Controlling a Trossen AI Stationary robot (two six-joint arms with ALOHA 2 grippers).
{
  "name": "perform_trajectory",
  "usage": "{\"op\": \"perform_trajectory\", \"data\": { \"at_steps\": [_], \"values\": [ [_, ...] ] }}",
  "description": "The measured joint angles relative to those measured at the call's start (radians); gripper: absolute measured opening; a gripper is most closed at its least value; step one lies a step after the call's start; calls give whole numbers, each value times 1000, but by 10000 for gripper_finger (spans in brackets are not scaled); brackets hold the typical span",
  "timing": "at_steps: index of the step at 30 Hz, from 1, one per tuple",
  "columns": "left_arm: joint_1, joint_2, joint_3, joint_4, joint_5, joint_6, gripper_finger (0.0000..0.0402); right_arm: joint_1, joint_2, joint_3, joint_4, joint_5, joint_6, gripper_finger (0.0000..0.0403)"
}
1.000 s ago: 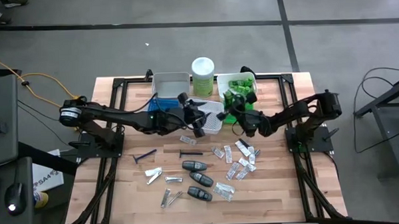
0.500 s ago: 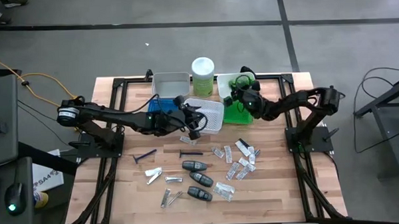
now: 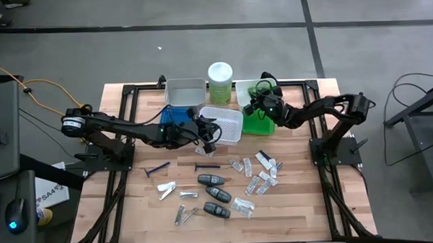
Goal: Pick & Place Travel size toiletries
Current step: Put the green shampoo into the small white bin, then put the black deodorant into the large white bin
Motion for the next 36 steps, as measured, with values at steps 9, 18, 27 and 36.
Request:
{"op": "perform_trajectory", "data": {
  "at_steps": [9,18,27,36],
  "values": [
    [0,0,0,-7,11,-26,142,0,0,0,-3,26,-8,170],
    [-19,-60,2,-188,22,-132,142,85,-168,1,-186,21,-48,169],
    [-95,-66,1,-412,93,-174,142,244,-383,1,-500,-181,-55,169],
    [-99,-32,1,-428,350,-119,186,412,-434,1,-629,-282,-81,169]
  ]
}}
